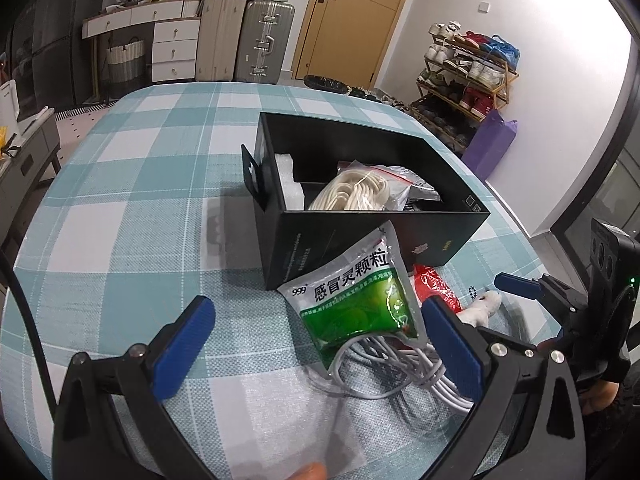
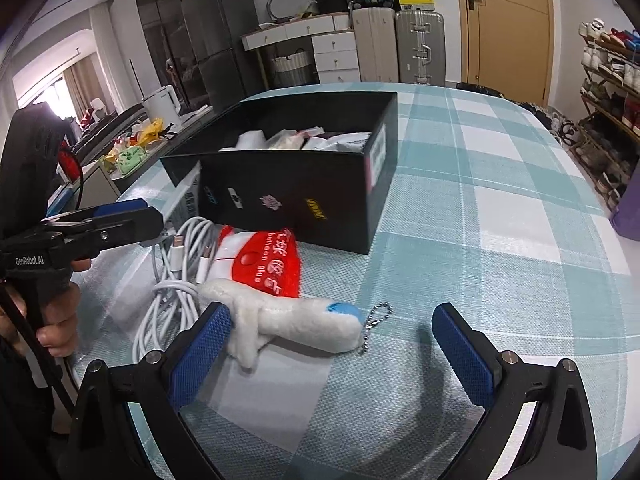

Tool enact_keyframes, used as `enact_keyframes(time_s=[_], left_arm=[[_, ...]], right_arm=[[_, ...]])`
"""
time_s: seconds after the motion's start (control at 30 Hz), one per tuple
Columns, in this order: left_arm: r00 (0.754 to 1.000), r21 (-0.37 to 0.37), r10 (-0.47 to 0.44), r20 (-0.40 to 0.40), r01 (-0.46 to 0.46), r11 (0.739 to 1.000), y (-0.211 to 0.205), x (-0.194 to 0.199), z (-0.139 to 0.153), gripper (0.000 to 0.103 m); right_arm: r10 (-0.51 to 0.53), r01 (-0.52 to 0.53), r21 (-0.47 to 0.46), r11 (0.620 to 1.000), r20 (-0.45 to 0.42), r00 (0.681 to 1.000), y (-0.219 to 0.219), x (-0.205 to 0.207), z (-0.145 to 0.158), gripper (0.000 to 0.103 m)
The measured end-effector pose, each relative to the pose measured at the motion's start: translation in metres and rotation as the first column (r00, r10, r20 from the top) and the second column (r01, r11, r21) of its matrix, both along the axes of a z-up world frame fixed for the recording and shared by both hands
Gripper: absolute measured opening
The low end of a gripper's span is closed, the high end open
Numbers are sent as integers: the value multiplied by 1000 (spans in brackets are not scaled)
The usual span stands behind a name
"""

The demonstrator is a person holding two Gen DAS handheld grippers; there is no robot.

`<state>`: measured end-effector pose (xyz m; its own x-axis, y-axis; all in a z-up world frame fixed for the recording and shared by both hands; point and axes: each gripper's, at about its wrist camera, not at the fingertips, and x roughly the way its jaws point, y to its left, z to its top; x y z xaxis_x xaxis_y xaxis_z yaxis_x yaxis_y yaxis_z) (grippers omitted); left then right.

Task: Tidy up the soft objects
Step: 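Move the right gripper to the white plush toy and close on it, then grasp the green medicine packet with the left gripper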

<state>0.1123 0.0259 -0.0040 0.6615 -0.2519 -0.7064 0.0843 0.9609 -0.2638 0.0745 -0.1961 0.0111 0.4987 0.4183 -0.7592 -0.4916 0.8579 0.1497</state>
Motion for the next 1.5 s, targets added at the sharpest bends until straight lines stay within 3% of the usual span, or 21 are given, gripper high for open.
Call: enact_keyframes(time_s=[0.33,0.53,0.8,1.1,1.17,1.23,1.5], left_arm=[[999,6,-17,-27,17,1000,-3,2,-5,103],[999,-4,-24,-37,24,1000,-2,3,-7,103],[999,-5,-31,-39,30,1000,-2,2,-6,103],[999,-7,-36,-40,36,999,-1,2,-7,103],[999,-7,-37,-40,37,999,-1,3,-7,103],[999,-9,-37,-40,36,999,-1,2,-7,103],[998,-40,-37,-55,35,999,2,3,-9,103]], right_arm=[[-37,37,-21,999,8,999,-18,5,1,102],[45,-45,20,999,3,999,-11,-1,3,102],[105,-105,9,994,-1,994,8,-4,1,102],[102,-102,-9,995,-23,995,17,5,-6,102],[102,-103,-5,995,-21,995,16,6,-6,101],[104,-104,1,995,-22,994,14,6,-6,93],[105,-105,10,994,4,994,9,2,-1,93]])
